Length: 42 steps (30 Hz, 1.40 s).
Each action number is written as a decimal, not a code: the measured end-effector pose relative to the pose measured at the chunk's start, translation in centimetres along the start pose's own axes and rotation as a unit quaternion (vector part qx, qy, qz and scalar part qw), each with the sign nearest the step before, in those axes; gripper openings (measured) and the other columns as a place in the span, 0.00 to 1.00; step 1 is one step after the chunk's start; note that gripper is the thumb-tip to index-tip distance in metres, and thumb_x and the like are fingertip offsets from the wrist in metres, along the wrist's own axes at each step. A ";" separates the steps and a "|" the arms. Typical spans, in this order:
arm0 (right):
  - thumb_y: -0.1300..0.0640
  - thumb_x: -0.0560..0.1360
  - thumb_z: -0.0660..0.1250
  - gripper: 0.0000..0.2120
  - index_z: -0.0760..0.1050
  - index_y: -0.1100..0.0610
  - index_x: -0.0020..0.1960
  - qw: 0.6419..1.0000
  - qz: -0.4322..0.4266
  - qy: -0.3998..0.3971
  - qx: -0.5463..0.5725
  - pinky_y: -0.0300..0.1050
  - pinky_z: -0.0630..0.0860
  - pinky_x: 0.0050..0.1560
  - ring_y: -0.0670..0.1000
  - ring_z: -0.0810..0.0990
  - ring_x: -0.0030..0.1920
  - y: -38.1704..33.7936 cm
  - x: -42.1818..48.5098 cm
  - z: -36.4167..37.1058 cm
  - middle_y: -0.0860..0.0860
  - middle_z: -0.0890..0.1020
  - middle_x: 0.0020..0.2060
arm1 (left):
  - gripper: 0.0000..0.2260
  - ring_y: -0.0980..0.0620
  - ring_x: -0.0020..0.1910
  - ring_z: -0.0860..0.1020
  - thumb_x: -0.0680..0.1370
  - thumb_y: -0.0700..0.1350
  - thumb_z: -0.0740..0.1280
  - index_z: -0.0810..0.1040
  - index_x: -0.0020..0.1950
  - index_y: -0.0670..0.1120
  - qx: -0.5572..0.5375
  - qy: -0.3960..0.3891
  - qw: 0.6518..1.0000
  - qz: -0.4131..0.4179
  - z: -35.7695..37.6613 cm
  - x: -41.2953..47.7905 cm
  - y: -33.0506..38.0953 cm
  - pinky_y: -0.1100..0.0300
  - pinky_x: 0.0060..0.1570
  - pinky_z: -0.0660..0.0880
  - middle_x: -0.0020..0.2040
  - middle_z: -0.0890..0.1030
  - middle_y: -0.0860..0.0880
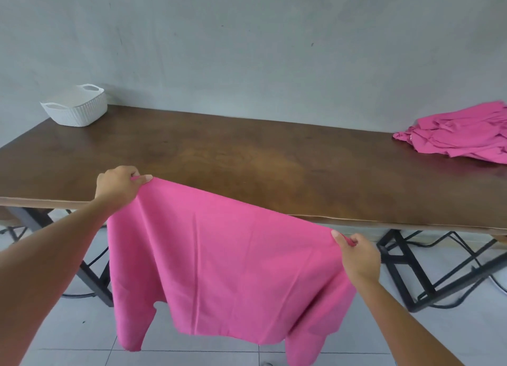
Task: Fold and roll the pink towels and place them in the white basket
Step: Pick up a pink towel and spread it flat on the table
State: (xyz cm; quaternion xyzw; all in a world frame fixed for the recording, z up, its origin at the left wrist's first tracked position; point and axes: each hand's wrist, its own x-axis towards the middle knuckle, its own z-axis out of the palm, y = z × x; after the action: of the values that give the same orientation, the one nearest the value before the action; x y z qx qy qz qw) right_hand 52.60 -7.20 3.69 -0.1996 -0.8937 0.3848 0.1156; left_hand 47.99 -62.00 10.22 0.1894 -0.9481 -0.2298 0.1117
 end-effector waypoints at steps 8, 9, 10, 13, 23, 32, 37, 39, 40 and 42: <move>0.42 0.78 0.68 0.24 0.67 0.61 0.38 0.997 -0.076 -0.005 -0.020 0.51 0.65 0.35 0.58 0.73 0.35 -0.3 9.4 0.1 0.54 0.74 0.31 | 0.25 0.40 0.35 0.76 0.79 0.60 0.68 0.72 0.33 0.42 0.021 0.009 0.999 -0.037 4.3 2.1 1.2 0.49 0.47 0.69 0.29 0.78 0.44; 0.44 0.80 0.65 0.22 0.66 0.60 0.39 0.995 -0.098 -0.005 -0.021 0.52 0.65 0.37 0.59 0.72 0.36 -0.2 10.5 0.4 0.53 0.73 0.32 | 0.25 0.40 0.35 0.76 0.79 0.60 0.68 0.71 0.32 0.43 0.023 0.014 0.999 -0.044 4.8 2.3 1.4 0.49 0.47 0.70 0.29 0.77 0.44; 0.45 0.81 0.63 0.20 0.66 0.59 0.39 0.993 -0.114 -0.002 -0.025 0.52 0.66 0.39 0.59 0.72 0.37 -0.2 11.7 0.8 0.53 0.73 0.33 | 0.25 0.40 0.35 0.76 0.79 0.60 0.68 0.71 0.32 0.43 0.028 0.017 0.998 -0.051 5.3 2.4 1.6 0.49 0.47 0.70 0.28 0.77 0.44; 0.49 0.84 0.58 0.15 0.66 0.57 0.43 0.992 -0.113 0.015 -0.049 0.58 0.70 0.50 0.58 0.71 0.42 -0.4 15.0 2.1 0.52 0.74 0.39 | 0.24 0.41 0.35 0.76 0.80 0.60 0.67 0.73 0.32 0.44 0.049 0.013 0.996 -0.078 6.6 2.9 2.2 0.49 0.48 0.71 0.29 0.78 0.45; 0.55 0.83 0.62 0.12 0.72 0.59 0.42 0.994 -0.111 0.003 -0.006 0.56 0.71 0.51 0.59 0.74 0.45 -0.8 20.6 6.3 0.53 0.75 0.40 | 0.22 0.43 0.36 0.75 0.80 0.59 0.67 0.74 0.30 0.49 0.102 0.037 0.986 -0.126 8.9 4.4 3.0 0.47 0.53 0.69 0.29 0.77 0.49; 0.57 0.79 0.70 0.11 0.72 0.58 0.40 0.990 -0.135 -0.013 -0.039 0.59 0.73 0.50 0.57 0.74 0.44 -1.6 23.5 9.1 0.49 0.74 0.38 | 0.17 0.37 0.46 0.75 0.76 0.55 0.74 0.75 0.33 0.48 0.088 0.090 0.988 -0.087 11.7 7.9 0.8 0.40 0.52 0.68 0.39 0.76 0.45; 0.56 0.78 0.70 0.11 0.72 0.56 0.40 0.988 -0.121 -0.009 -0.096 0.60 0.73 0.51 0.59 0.76 0.44 -2.5 25.0 11.1 0.51 0.76 0.38 | 0.16 0.37 0.49 0.74 0.76 0.55 0.74 0.76 0.36 0.47 0.037 0.081 0.993 -0.082 12.9 11.7 0.2 0.39 0.56 0.66 0.41 0.76 0.46; 0.53 0.78 0.70 0.10 0.74 0.56 0.41 0.986 -0.103 -0.001 -0.129 0.58 0.70 0.53 0.59 0.75 0.48 -3.2 25.9 11.7 0.52 0.78 0.41 | 0.17 0.38 0.50 0.74 0.75 0.57 0.75 0.76 0.37 0.47 0.012 0.075 0.992 -0.097 13.0 13.6 0.6 0.39 0.57 0.66 0.42 0.76 0.46; 0.52 0.78 0.70 0.10 0.75 0.56 0.42 0.986 -0.091 0.005 -0.142 0.57 0.68 0.54 0.59 0.75 0.50 -3.5 26.4 12.0 0.52 0.78 0.43 | 0.17 0.38 0.51 0.74 0.74 0.58 0.75 0.76 0.38 0.47 0.001 0.068 0.992 -0.104 13.1 14.6 0.8 0.39 0.57 0.66 0.42 0.76 0.46; 0.49 0.78 0.70 0.11 0.76 0.55 0.43 0.984 -0.077 0.016 -0.160 0.57 0.66 0.55 0.59 0.74 0.52 -4.1 27.4 12.6 0.51 0.78 0.44 | 0.17 0.38 0.52 0.73 0.74 0.60 0.75 0.75 0.38 0.48 -0.015 0.058 0.993 -0.106 13.4 16.3 1.0 0.39 0.59 0.66 0.44 0.76 0.47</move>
State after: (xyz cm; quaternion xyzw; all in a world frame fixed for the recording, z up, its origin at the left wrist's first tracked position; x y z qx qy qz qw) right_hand 22.50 -5.65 -0.43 -0.1524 -0.9546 0.2230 0.1258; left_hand 28.95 -62.56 1.11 0.2999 -0.9110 -0.2435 0.1443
